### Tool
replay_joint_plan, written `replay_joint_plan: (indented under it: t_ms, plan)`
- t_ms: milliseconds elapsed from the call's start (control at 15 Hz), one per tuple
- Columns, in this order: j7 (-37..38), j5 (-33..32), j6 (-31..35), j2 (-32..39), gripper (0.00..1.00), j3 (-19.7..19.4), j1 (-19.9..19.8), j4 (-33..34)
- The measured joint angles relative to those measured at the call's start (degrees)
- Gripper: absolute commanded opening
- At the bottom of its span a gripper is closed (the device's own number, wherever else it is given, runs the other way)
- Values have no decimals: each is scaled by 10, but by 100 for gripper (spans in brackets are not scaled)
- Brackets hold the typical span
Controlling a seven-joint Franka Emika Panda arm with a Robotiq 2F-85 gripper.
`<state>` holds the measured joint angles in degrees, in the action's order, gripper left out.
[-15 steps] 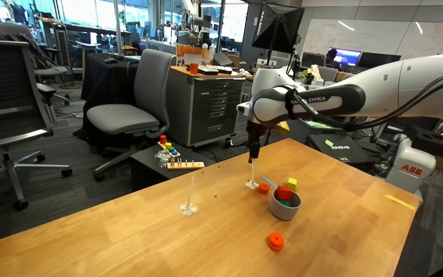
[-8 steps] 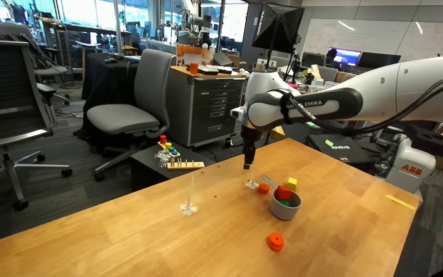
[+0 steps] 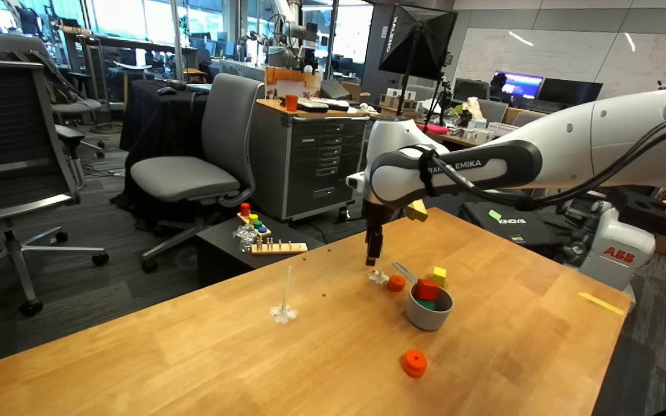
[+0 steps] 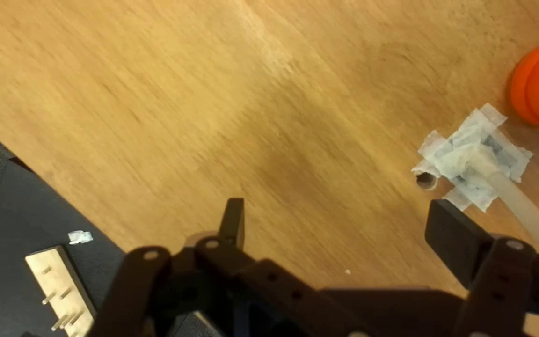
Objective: Put the green, orange and yellow b=objects and put them in the pot
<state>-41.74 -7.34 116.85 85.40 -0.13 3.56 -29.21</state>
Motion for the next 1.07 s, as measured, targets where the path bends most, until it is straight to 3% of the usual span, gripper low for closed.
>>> replay_joint_plan:
  t_ms: [467,1067]
  plan:
    - [11,0,46,0,100,0,1,-11]
    - [11,-1,74,-11,100,1,33,45]
